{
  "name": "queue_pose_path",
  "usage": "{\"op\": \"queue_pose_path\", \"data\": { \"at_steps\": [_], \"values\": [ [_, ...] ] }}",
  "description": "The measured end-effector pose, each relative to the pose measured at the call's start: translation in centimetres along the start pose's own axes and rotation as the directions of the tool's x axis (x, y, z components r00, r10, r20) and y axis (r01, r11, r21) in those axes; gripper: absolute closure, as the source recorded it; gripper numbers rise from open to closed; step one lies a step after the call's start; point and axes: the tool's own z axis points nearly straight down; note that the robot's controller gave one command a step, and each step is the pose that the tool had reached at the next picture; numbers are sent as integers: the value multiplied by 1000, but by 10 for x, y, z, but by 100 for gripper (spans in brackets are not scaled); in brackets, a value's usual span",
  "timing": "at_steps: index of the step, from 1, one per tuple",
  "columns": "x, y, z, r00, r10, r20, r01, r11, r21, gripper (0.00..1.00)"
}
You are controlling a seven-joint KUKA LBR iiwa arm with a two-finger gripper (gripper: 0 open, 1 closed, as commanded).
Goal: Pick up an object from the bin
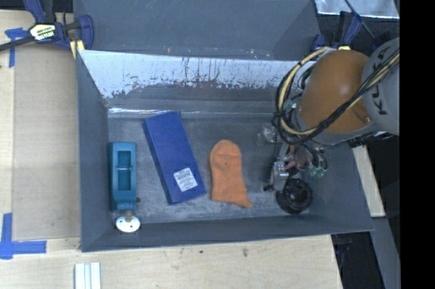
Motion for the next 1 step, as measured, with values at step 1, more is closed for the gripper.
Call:
{"op": "queue_pose_path", "data": {
  "at_steps": [1],
  "values": [
    [0,0,0,1000,-1,0,1,1000,0,0]
  ]
}}
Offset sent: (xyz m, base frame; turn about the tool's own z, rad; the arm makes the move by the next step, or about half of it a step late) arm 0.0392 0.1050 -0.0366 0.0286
